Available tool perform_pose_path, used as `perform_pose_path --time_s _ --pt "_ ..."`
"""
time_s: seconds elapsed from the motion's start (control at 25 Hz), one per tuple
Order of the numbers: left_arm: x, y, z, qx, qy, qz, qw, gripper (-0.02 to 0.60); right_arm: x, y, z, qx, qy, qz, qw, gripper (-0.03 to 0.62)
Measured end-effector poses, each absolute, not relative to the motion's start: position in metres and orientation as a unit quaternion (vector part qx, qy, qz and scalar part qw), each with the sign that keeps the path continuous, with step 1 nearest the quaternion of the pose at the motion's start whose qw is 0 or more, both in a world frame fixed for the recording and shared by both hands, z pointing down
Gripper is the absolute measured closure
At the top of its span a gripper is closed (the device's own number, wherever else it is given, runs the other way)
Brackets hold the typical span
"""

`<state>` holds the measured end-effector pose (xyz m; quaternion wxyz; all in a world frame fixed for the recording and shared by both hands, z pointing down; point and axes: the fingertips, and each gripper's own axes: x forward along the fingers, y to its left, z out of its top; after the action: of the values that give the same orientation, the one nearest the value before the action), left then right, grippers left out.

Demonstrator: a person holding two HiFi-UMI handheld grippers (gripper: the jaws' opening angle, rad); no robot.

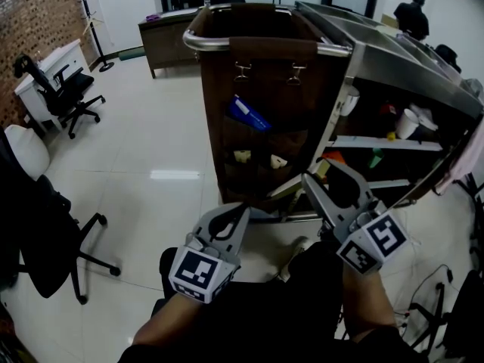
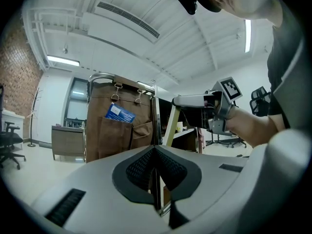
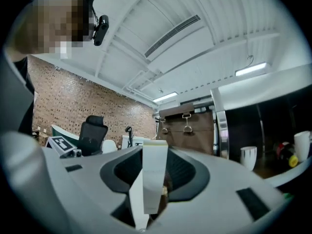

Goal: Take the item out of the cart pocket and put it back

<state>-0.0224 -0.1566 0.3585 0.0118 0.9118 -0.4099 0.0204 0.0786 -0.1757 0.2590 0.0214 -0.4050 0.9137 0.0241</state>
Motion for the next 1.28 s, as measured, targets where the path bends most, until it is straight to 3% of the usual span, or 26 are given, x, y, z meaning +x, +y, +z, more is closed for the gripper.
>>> perform_pose_path --time_s 0.76,1.28 --pt "-0.024 -0.16 0.363 0.911 -0.411 0.018 0.018 0.581 0.09 -0.229 0.132 -0.438 0.886 0.139 0.067 0.425" --pt "-0.025 -0.16 0.362 0.911 -0.411 0.021 0.017 0.581 0.073 -0.306 0.18 -0.463 0.881 0.101 0.003 0.425"
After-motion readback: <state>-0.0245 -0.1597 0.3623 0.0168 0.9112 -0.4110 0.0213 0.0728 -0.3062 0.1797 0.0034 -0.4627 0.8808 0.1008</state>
